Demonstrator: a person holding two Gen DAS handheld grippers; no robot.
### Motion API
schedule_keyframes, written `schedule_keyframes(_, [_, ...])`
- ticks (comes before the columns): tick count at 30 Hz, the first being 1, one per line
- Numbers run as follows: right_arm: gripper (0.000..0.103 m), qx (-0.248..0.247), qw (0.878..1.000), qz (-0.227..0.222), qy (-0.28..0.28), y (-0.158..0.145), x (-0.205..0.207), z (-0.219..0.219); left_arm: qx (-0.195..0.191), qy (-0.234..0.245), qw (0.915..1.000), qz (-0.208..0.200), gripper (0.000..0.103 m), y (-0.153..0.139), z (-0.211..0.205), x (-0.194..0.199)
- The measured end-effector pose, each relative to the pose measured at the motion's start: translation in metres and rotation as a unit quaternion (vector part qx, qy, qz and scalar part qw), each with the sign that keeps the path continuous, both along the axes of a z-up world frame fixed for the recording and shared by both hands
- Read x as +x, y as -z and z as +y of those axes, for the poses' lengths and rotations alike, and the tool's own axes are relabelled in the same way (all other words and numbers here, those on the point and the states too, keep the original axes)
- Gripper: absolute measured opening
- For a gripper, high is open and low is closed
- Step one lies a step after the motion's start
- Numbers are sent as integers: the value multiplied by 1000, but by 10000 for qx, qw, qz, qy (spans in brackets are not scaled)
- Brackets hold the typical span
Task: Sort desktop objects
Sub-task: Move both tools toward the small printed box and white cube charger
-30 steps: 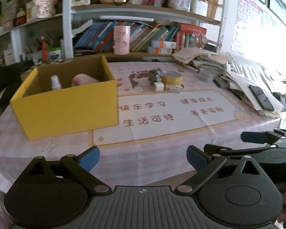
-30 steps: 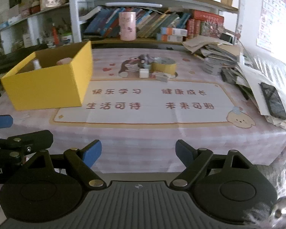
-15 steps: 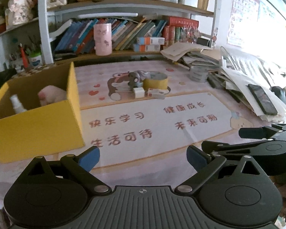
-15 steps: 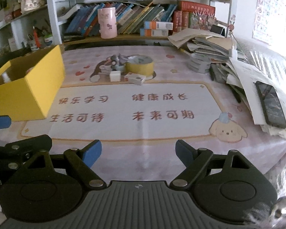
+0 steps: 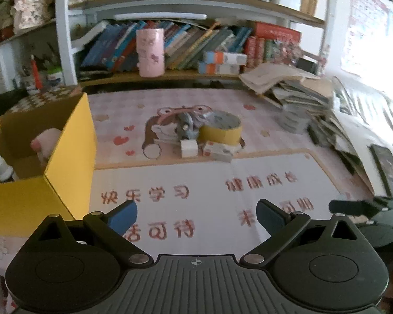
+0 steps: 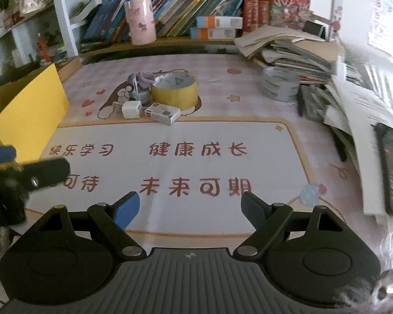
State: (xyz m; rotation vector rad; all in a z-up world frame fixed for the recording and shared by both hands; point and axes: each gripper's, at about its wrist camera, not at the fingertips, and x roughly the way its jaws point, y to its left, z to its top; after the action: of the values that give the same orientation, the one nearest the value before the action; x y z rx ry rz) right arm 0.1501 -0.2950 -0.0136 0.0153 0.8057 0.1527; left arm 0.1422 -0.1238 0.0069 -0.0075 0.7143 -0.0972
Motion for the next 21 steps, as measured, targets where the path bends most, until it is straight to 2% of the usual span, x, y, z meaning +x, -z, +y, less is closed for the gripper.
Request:
schedule_keyframes(10, [83, 62, 9989, -47, -457, 21, 57, 3, 322, -480, 9983, 43, 99, -7, -4, 24])
schedule_keyframes(21, [83, 252, 9974, -242, -633, 33, 124, 13, 583, -591, 9965, 98, 99, -12, -11, 53])
